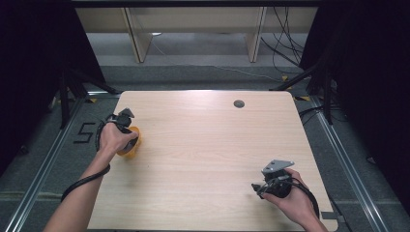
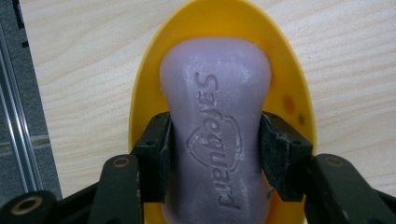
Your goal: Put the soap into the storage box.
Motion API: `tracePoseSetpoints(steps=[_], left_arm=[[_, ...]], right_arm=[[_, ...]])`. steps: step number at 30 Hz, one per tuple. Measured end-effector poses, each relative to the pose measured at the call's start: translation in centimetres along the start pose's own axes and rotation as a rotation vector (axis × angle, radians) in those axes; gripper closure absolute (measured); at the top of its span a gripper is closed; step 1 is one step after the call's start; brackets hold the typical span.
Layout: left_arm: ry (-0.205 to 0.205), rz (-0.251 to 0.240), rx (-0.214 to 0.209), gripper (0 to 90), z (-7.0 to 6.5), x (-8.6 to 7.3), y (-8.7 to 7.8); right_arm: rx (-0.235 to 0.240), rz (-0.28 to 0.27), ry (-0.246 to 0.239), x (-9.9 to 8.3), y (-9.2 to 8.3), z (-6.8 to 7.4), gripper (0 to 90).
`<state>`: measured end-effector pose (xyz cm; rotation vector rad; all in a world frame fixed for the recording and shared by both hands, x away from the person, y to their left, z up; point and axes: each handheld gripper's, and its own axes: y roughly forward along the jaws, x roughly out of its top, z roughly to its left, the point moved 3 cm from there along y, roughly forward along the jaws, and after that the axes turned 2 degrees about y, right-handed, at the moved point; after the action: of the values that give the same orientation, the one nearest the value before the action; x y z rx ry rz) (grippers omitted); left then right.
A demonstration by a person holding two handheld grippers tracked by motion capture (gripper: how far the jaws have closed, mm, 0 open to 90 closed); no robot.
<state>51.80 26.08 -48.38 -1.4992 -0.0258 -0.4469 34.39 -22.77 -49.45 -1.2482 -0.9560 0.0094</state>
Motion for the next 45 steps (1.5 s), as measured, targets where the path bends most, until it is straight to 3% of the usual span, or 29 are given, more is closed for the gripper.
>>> tracePoseSetpoints(steps=[5,6,10,21,22,23,26,34,36,38,42,43,45], left_arm=[[0.001,-0.046,0.007,42.2,0.1,0.1,-0.3],[0.011,-0.028,0.014,41.0,0.1,0.2,-0.6],[-0.009,-0.074,0.007,36.1,0.2,0.0,-1.2],[-0.002,-0.152,0.002,36.2,0.5,-1.4,-4.3],[0.001,-0.156,-0.001,36.6,0.5,-1.6,-4.5],[0.006,-0.163,0.0,36.6,0.4,-1.8,-4.8],[0.012,-0.194,0.002,37.0,-0.1,-2.5,-5.4],[0.015,-0.235,-0.062,37.2,-1.5,-5.0,-6.8],[0.01,-0.24,-0.071,37.2,-1.9,-5.7,-7.0],[0.014,-0.255,-0.079,37.2,-2.3,-6.3,-7.0],[0.04,-0.271,-0.089,37.4,-3.2,-7.4,-7.4],[0.047,-0.271,-0.086,37.4,-3.4,-7.6,-7.6],[0.061,-0.283,-0.094,37.5,-3.9,-8.1,-7.7]], right_arm=[[0.0,0.018,-0.002,0.0,-0.2,0.0,39.3],[0.001,0.017,-0.003,0.0,-0.1,0.0,39.3],[-0.002,0.024,-0.021,0.0,-0.2,-0.1,39.2],[-0.003,0.024,-0.02,0.0,-0.2,-0.1,39.0],[0.001,0.025,-0.001,0.0,-0.2,0.0,39.0],[0.0,0.03,-0.019,0.0,-0.4,-0.2,39.0],[-0.007,0.02,-0.021,0.1,-0.3,-0.3,39.0],[-0.017,0.012,-0.027,0.1,-0.4,-0.4,39.0],[-0.013,0.011,0.002,0.1,-0.4,-0.1,39.0],[-0.011,0.02,-0.002,0.1,-0.5,-0.2,39.0],[-0.018,0.013,-0.029,0.1,-0.4,-0.4,39.0],[-0.012,0.023,0.004,0.1,-0.5,-0.1,39.0],[-0.016,0.016,-0.016,0.1,-0.5,-0.3,39.0]])
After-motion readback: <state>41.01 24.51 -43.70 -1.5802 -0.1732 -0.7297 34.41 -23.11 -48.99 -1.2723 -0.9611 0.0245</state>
